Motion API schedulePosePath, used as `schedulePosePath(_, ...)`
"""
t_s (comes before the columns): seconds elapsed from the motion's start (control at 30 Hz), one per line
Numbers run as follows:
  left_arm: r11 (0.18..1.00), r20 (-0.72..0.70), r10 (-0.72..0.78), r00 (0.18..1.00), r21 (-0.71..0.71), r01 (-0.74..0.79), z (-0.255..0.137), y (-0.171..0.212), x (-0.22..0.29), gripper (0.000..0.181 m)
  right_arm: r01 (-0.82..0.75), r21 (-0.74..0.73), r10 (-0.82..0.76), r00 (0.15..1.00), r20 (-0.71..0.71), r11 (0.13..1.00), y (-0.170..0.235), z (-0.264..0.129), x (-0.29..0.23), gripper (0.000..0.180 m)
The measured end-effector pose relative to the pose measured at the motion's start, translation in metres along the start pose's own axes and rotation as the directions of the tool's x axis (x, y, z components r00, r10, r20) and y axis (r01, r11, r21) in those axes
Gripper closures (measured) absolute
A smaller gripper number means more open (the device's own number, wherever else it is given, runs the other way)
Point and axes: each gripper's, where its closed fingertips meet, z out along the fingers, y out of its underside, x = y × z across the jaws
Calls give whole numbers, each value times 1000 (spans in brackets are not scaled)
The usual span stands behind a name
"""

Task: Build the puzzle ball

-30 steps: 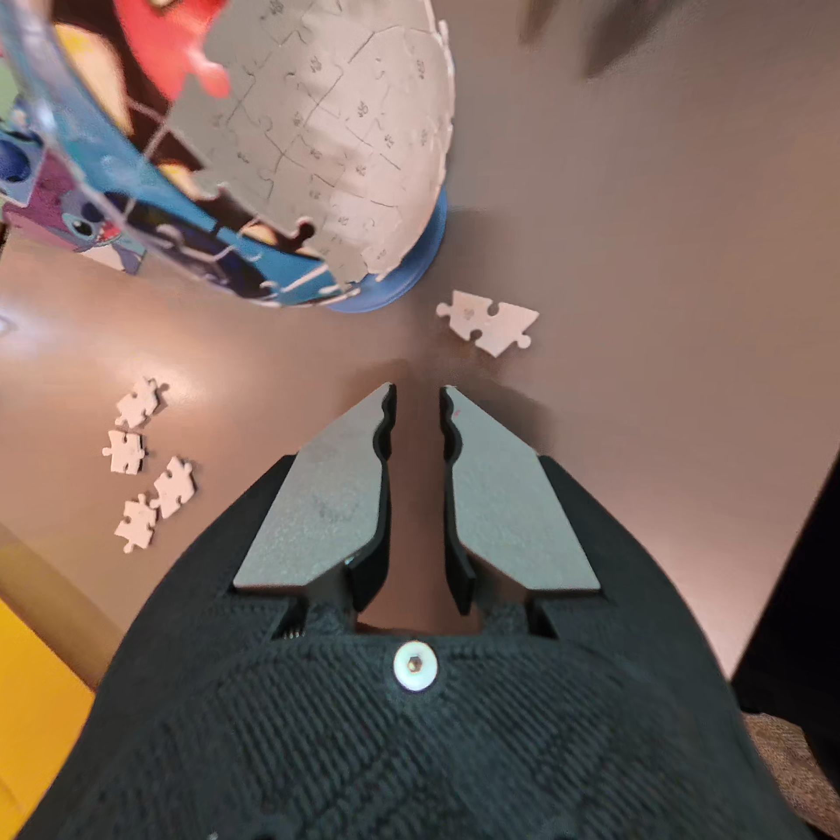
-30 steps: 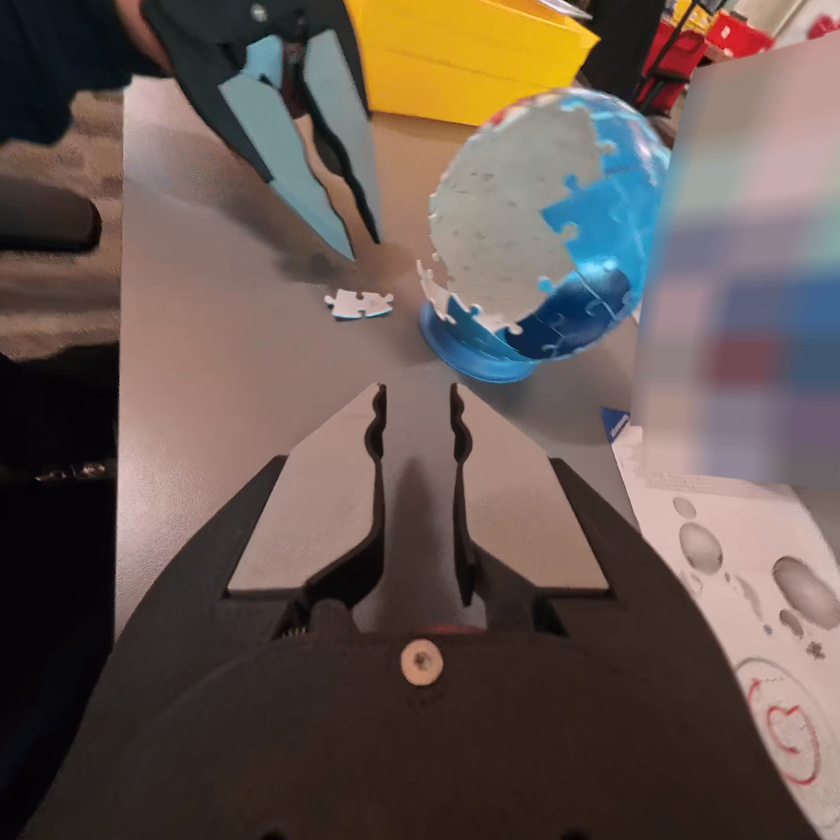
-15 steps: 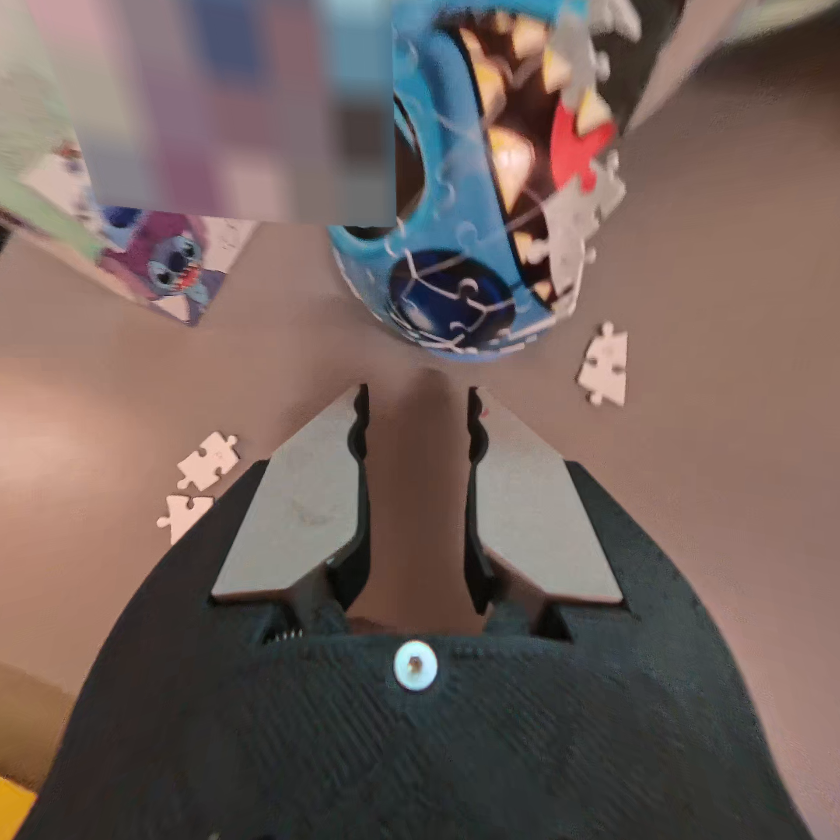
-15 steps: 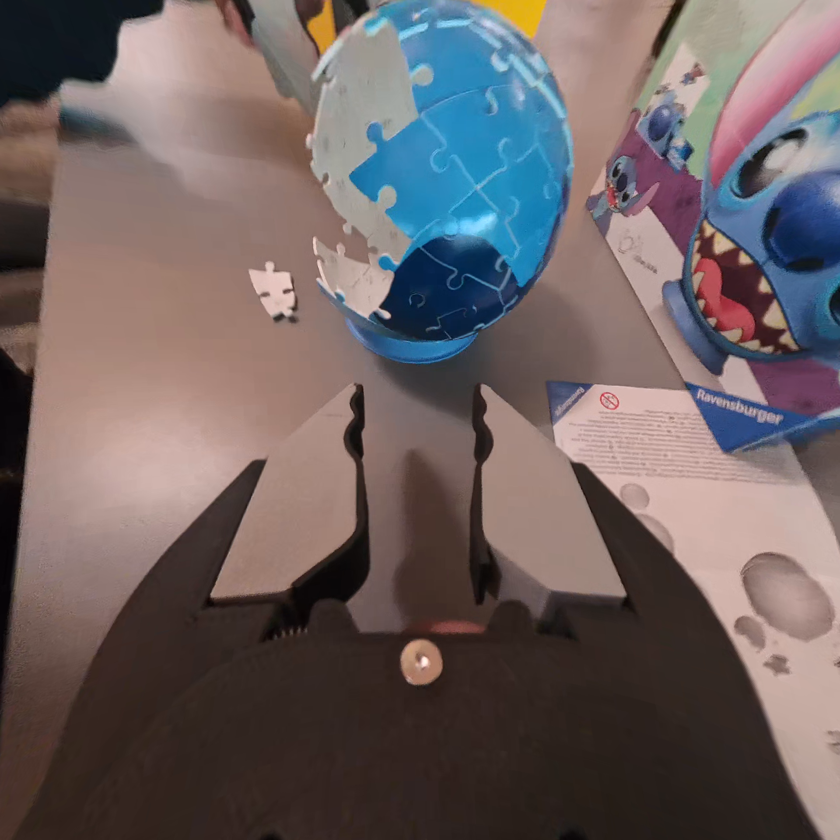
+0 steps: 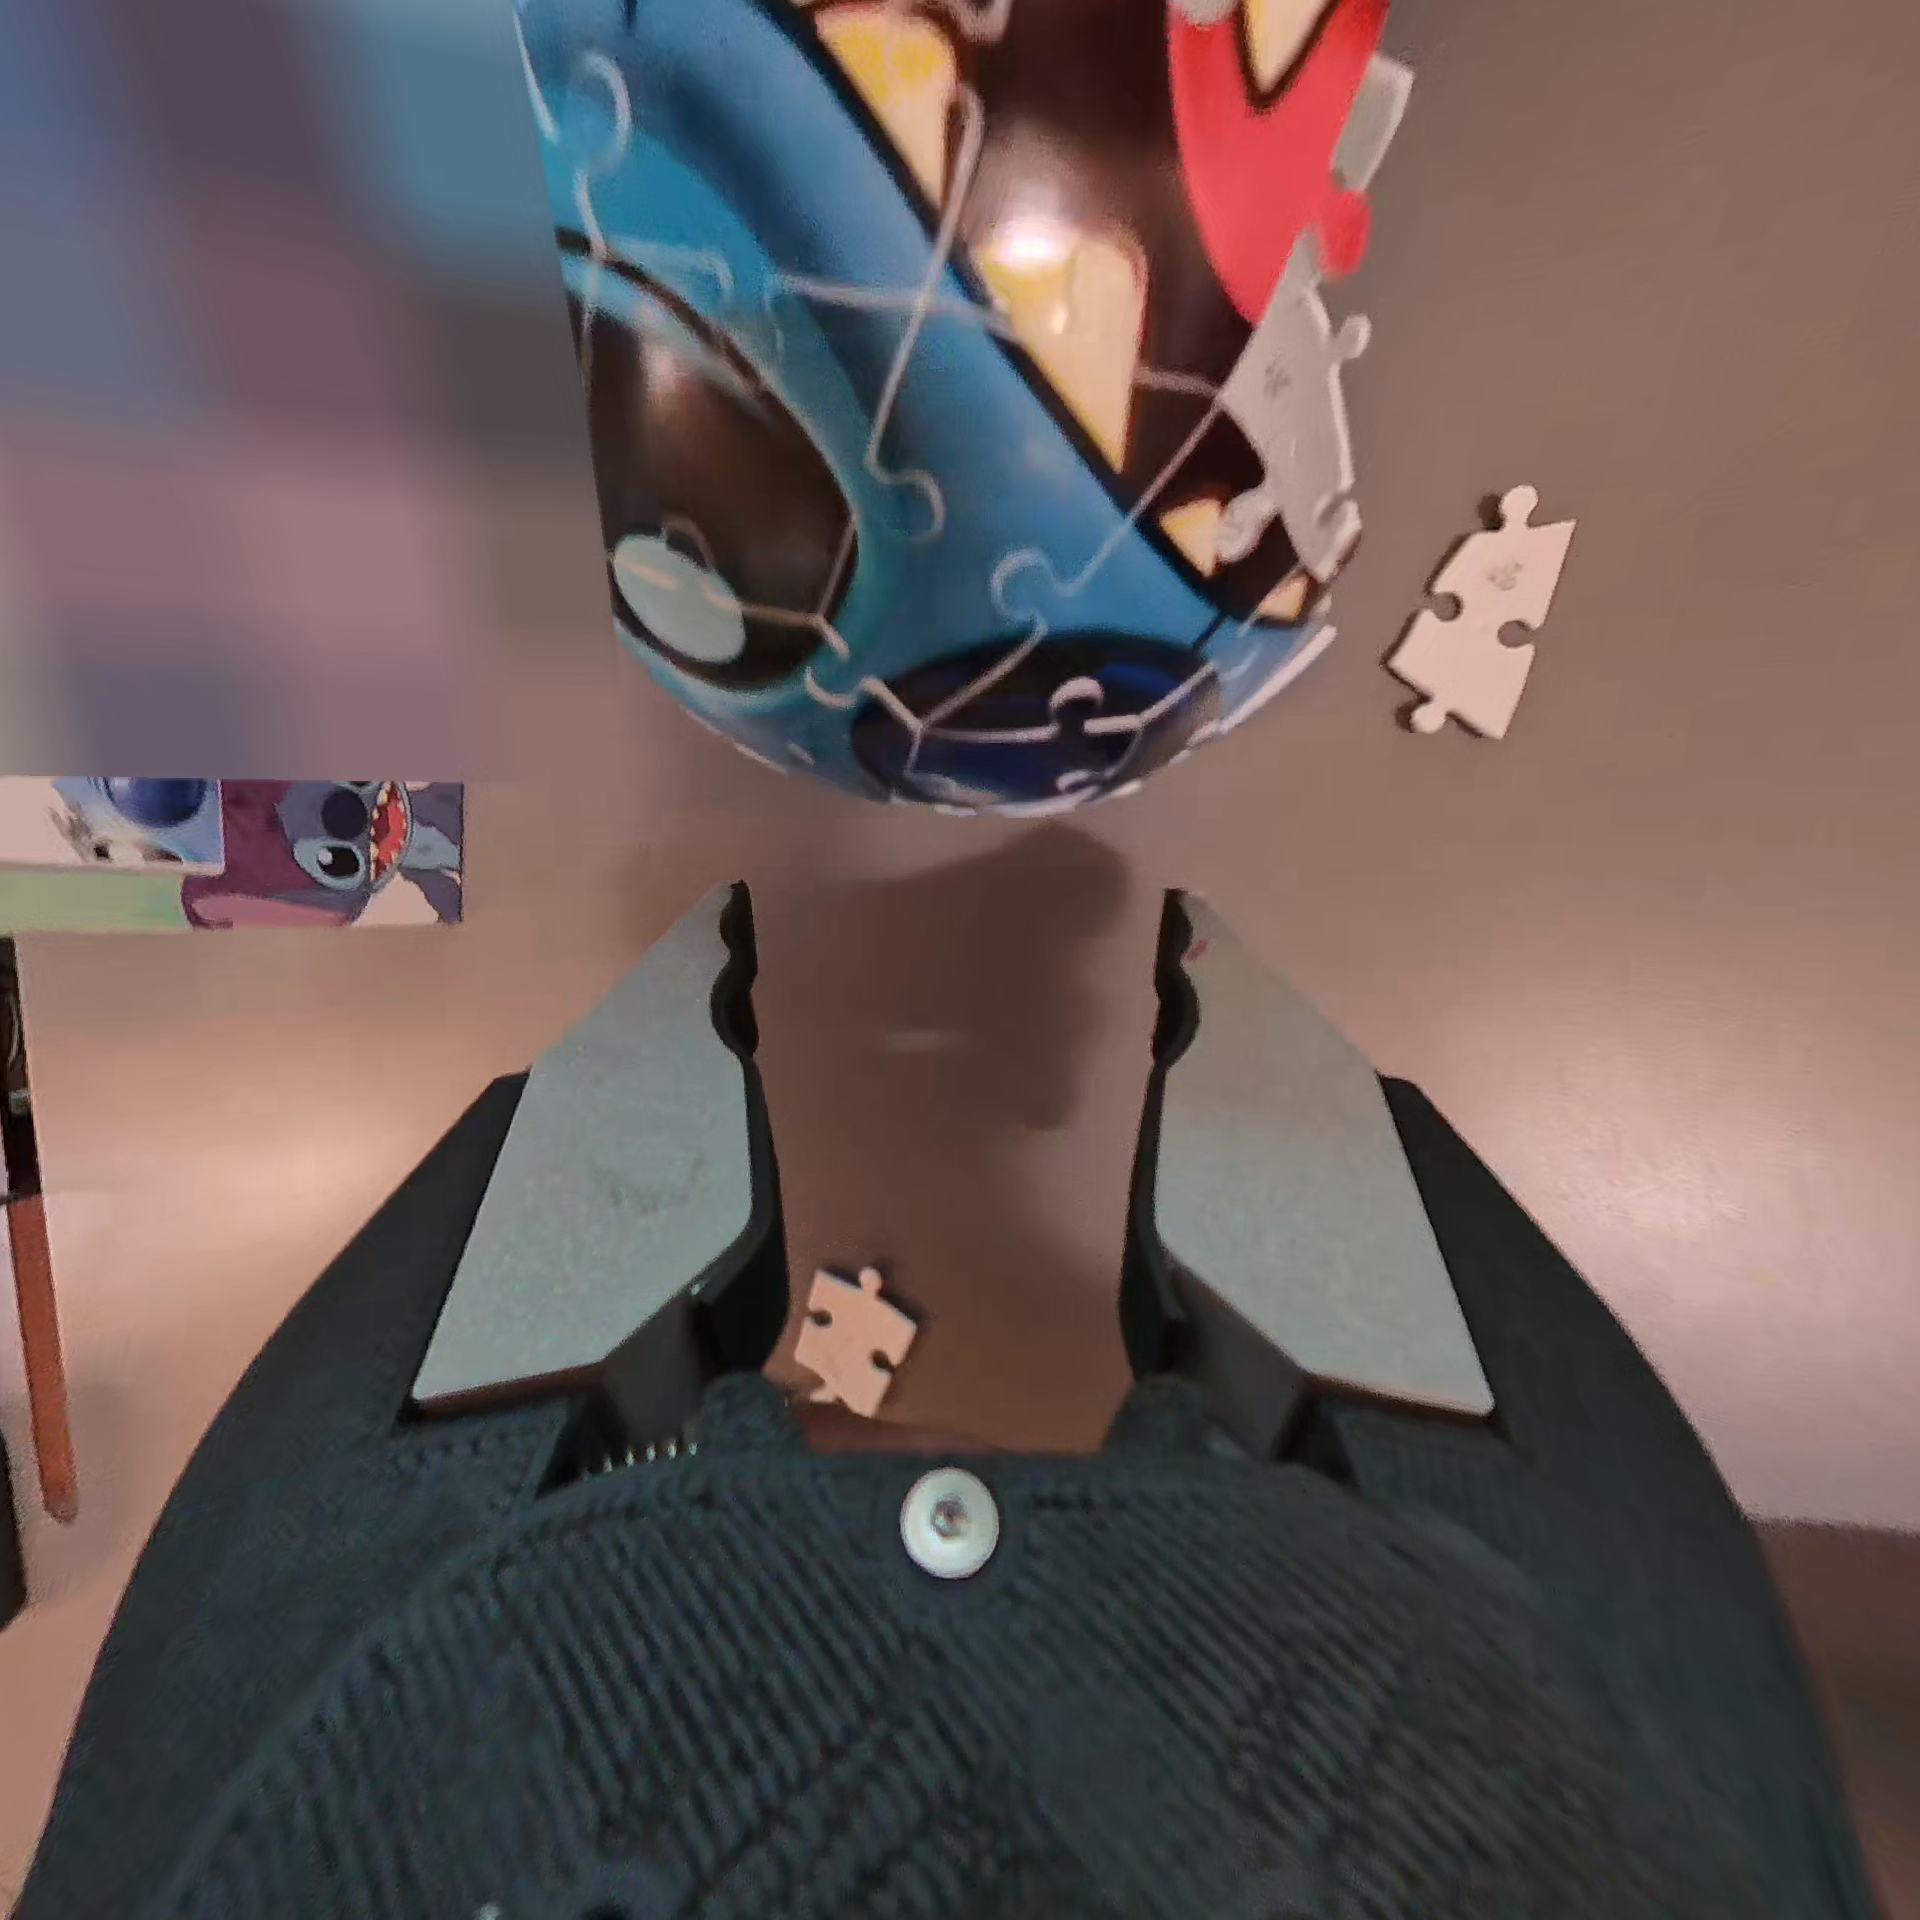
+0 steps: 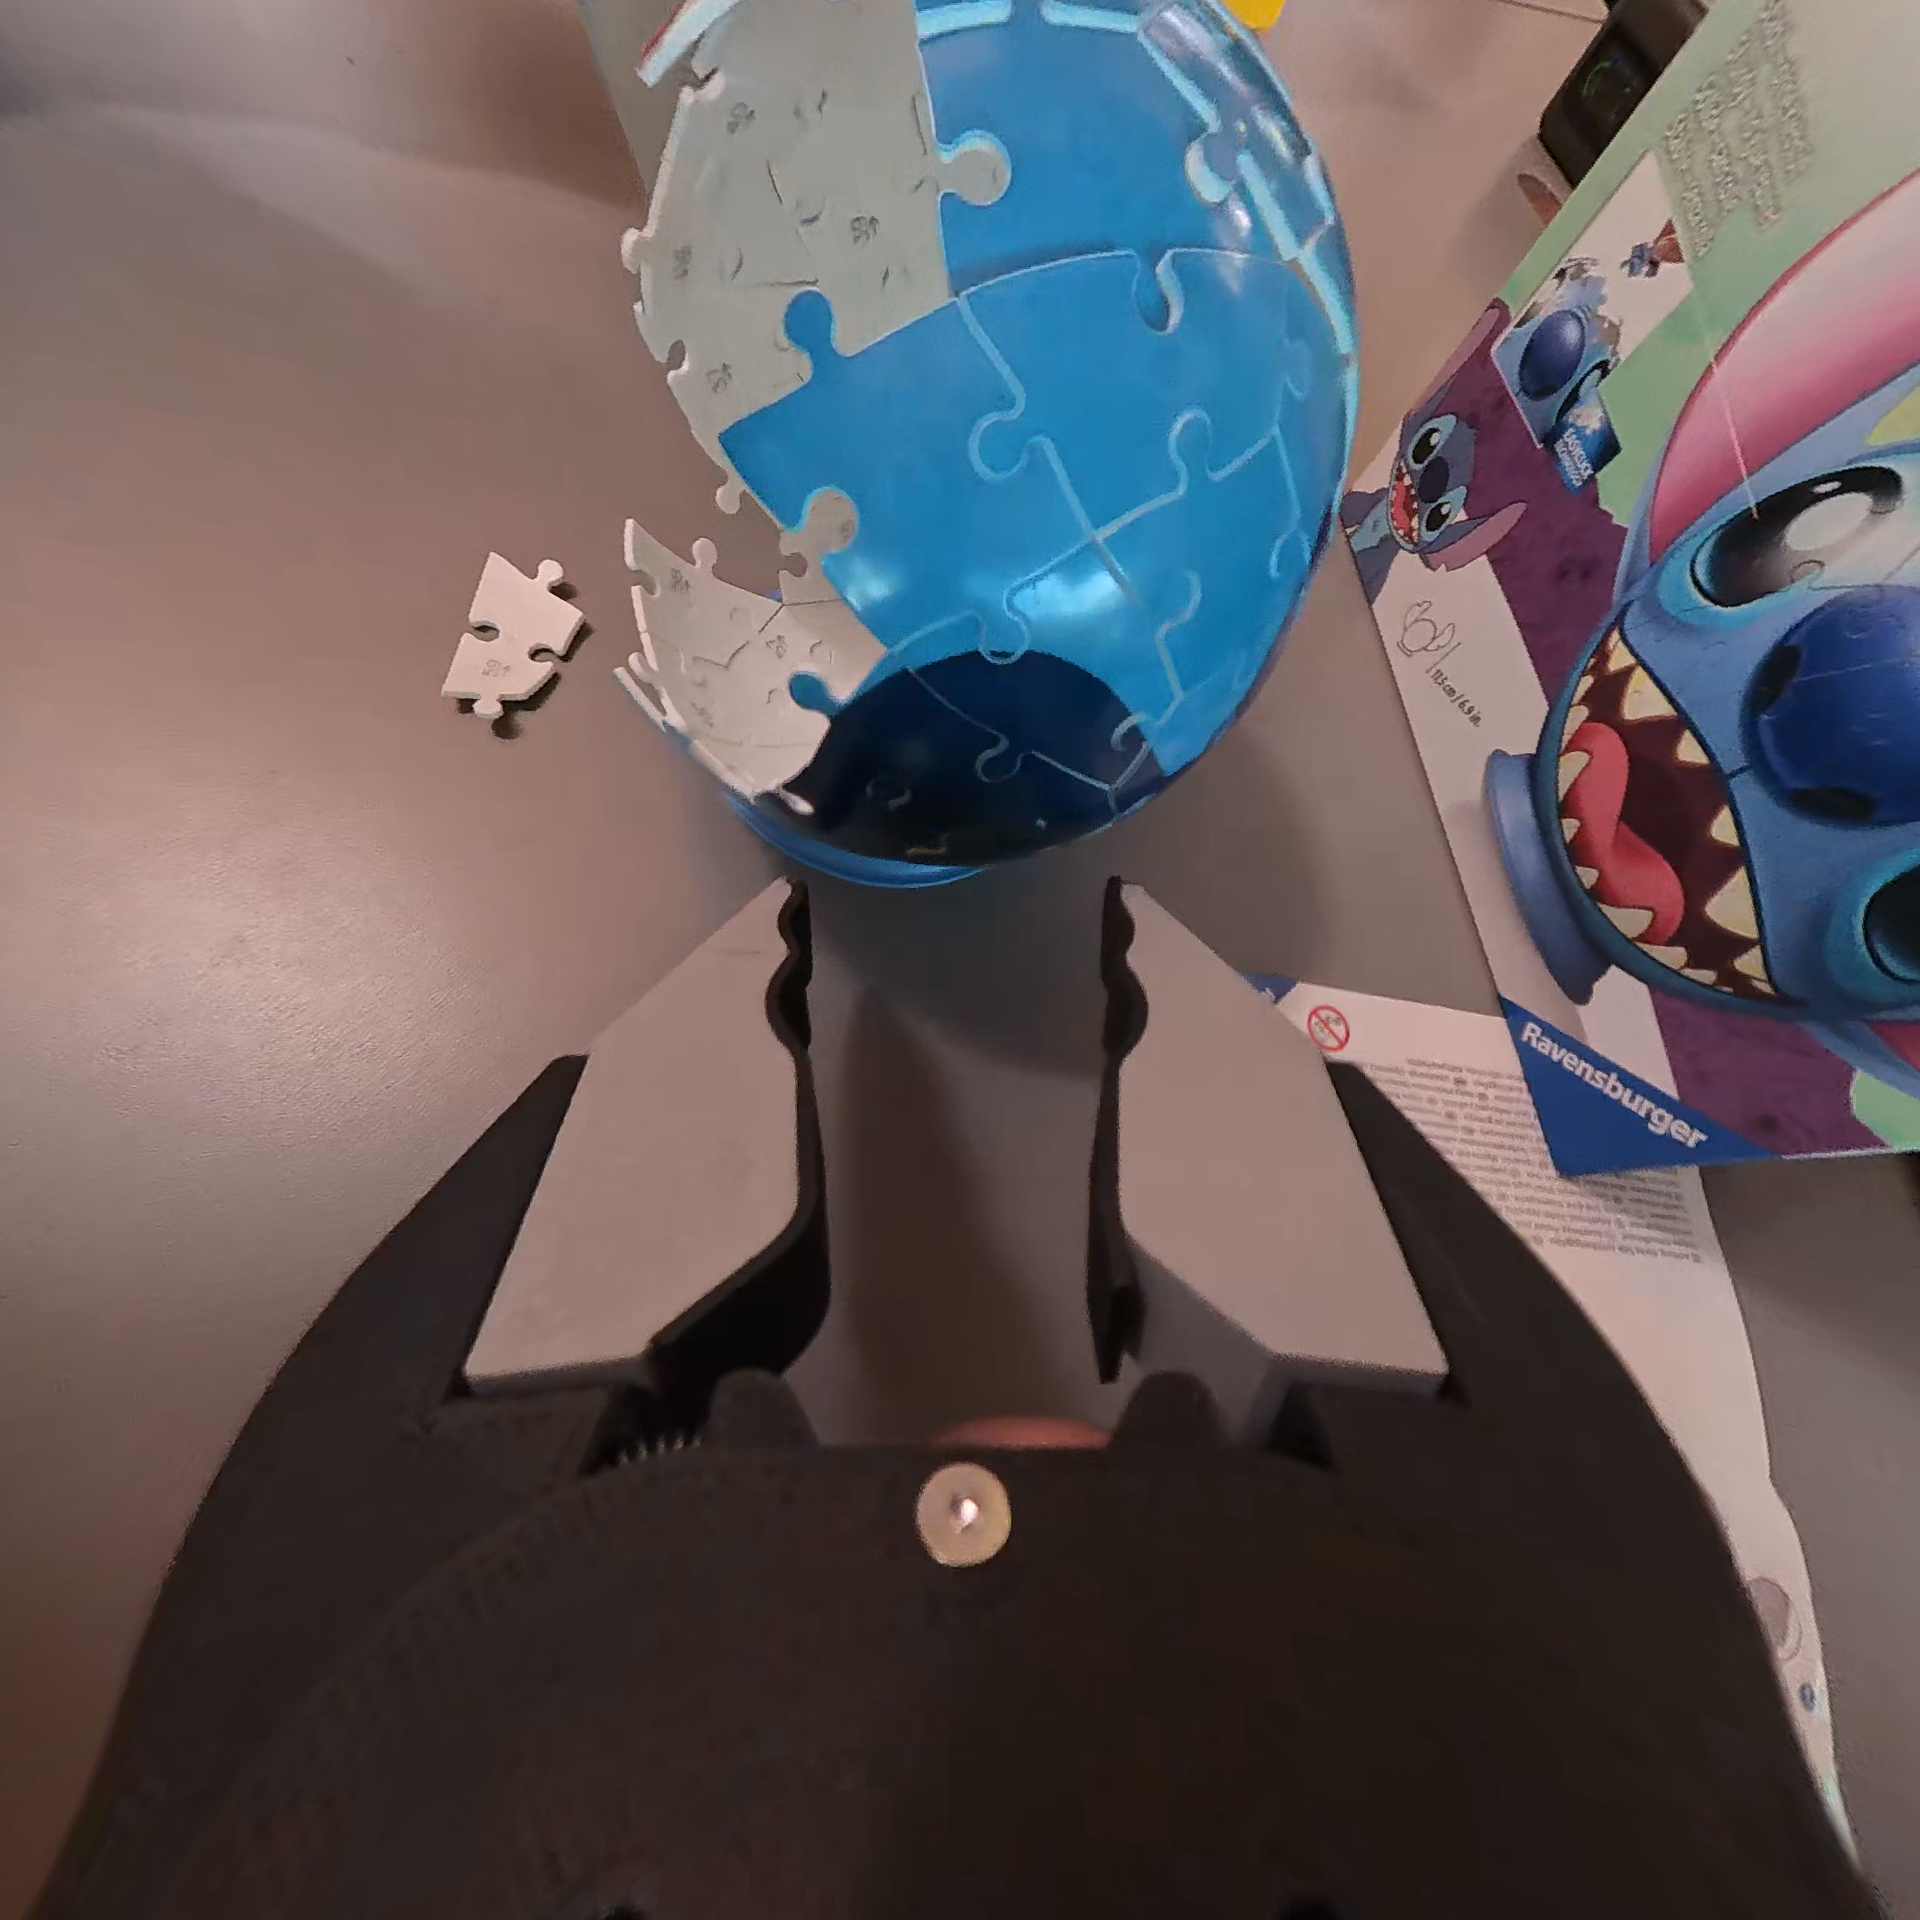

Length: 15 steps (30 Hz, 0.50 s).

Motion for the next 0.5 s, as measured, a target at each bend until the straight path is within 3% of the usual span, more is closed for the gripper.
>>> schedulePosePath(0.2, 996, -44, 63, 997, 63, -60, 3, -18, 3, 111, 49, -14, -49, 999, 5, 999, 3, 7, 0, 124)
schedulePosePath(0.5, 997, 12, 57, 998, 56, -58, 8, -17, -2, 113, 47, 22, -47, 999, 11, 999, -8, 5, 7, 123)
